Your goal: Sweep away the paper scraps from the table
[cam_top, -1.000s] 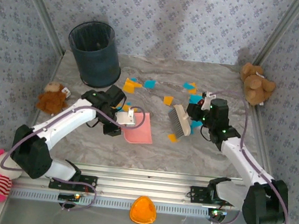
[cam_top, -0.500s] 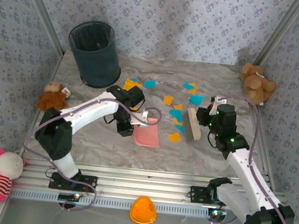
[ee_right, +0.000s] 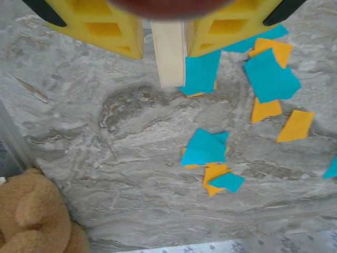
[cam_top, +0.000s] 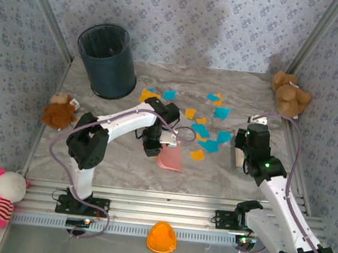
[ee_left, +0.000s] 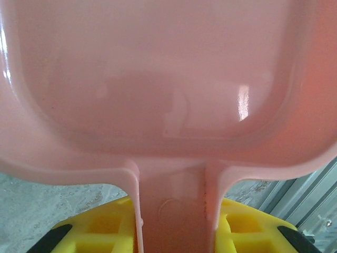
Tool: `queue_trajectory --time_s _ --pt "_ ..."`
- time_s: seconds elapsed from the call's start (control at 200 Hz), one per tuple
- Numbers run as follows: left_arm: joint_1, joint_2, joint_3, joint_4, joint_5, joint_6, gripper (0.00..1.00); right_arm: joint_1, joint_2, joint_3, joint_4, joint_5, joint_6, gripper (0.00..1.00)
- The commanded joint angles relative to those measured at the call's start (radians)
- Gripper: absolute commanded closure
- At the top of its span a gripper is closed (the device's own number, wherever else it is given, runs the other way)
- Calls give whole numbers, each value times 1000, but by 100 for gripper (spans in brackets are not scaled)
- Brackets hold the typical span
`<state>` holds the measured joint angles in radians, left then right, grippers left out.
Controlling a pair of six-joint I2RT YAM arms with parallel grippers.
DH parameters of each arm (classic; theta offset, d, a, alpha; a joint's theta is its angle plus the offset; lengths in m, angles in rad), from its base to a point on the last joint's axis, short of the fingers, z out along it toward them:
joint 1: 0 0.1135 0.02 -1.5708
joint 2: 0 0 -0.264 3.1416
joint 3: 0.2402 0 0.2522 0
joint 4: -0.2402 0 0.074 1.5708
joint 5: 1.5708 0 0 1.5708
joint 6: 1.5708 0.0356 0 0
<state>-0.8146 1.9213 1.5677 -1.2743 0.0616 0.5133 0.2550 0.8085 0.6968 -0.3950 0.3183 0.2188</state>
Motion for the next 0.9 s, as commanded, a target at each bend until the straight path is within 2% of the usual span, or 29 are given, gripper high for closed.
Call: queue_trajectory --time_s 0.0,0.315,0.894 --pt "-9 22 51 -61 11 -15 100 7 18 34 -24 73 -15 100" --pt "-12 99 143 -93 35 -62 100 45 103 21 -8 0 -3 100" --pt "-26 182 207 -78 14 -98 100 174 138 2 53 -176 -11 100"
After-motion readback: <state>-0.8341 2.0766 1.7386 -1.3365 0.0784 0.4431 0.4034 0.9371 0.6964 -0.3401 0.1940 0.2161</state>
